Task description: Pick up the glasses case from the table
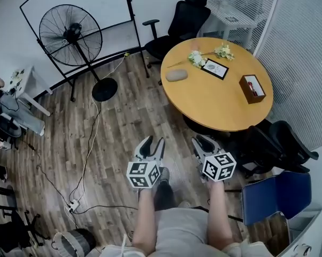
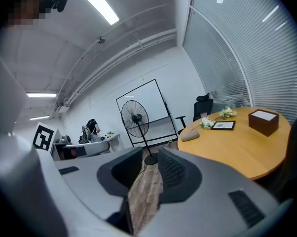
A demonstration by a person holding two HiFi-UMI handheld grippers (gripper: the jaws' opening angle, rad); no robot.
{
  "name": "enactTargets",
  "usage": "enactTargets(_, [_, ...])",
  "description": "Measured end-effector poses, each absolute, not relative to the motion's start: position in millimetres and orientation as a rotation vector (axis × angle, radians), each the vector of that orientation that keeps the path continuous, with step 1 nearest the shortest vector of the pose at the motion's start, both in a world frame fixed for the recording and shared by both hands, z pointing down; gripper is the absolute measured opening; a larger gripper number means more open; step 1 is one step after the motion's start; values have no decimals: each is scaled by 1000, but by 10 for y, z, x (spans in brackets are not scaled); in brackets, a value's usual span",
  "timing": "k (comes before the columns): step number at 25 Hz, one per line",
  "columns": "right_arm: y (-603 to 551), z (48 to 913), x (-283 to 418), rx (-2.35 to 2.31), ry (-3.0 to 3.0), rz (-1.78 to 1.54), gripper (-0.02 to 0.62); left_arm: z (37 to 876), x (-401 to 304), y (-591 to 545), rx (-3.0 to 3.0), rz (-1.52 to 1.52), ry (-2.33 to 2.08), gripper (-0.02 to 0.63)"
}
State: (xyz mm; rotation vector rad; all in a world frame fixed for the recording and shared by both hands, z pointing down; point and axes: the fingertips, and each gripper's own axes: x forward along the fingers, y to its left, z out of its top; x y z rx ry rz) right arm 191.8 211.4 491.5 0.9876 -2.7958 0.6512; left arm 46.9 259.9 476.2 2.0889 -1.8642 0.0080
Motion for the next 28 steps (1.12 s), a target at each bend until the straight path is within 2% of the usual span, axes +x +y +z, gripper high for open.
enactTargets(12, [1404,5031,1857,1012,-2746,711,150,4779,386,1722,2136,-7,-1779,181])
enactTargets(28, [364,4988,1485,1125,-2740,801,164,4640,19,479,2254,-10,-1651,190])
